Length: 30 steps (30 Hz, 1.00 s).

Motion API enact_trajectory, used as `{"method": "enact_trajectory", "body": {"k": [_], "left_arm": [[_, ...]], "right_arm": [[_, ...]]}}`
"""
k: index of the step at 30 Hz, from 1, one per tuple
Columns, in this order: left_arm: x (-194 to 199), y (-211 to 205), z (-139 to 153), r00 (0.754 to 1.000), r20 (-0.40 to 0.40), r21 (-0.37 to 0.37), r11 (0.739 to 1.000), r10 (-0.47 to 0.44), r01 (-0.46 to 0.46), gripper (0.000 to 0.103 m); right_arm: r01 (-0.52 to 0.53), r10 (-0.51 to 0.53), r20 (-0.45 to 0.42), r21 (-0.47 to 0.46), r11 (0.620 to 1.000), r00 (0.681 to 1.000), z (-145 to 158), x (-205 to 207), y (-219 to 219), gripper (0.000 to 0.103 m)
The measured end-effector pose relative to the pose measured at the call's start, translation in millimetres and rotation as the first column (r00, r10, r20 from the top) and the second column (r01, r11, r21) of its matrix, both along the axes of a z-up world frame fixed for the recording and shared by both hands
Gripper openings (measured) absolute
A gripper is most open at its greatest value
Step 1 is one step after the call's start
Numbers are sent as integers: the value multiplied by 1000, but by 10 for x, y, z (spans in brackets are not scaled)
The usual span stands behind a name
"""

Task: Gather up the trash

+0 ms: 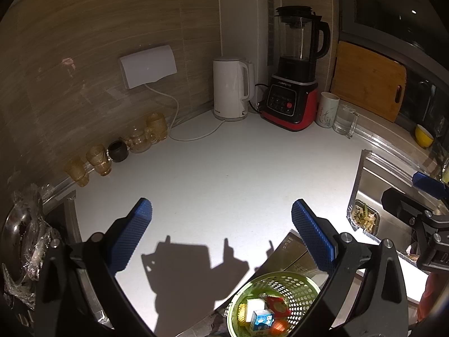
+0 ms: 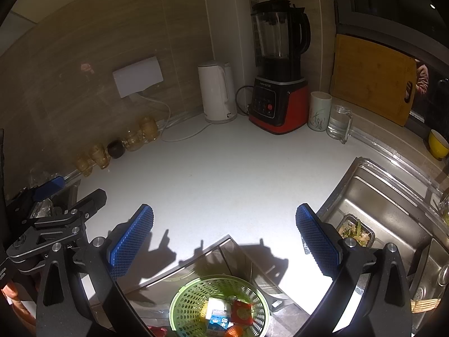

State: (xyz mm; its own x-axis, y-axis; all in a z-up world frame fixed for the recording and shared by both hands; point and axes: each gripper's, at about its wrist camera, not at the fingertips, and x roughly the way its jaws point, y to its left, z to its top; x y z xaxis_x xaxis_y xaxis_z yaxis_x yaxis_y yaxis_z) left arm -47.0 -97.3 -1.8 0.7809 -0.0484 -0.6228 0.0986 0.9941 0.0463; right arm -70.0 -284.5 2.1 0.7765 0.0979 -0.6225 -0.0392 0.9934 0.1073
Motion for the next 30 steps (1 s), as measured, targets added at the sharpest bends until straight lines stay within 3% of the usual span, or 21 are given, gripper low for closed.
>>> {"method": "enact_trajectory", "body": {"k": [30], "left_arm": [[-19,-21,13,1000,3,2,1000,-8,8,95]], "right_arm": [[13,-13,1,3,1000,1000,-4,11,3,101]]}}
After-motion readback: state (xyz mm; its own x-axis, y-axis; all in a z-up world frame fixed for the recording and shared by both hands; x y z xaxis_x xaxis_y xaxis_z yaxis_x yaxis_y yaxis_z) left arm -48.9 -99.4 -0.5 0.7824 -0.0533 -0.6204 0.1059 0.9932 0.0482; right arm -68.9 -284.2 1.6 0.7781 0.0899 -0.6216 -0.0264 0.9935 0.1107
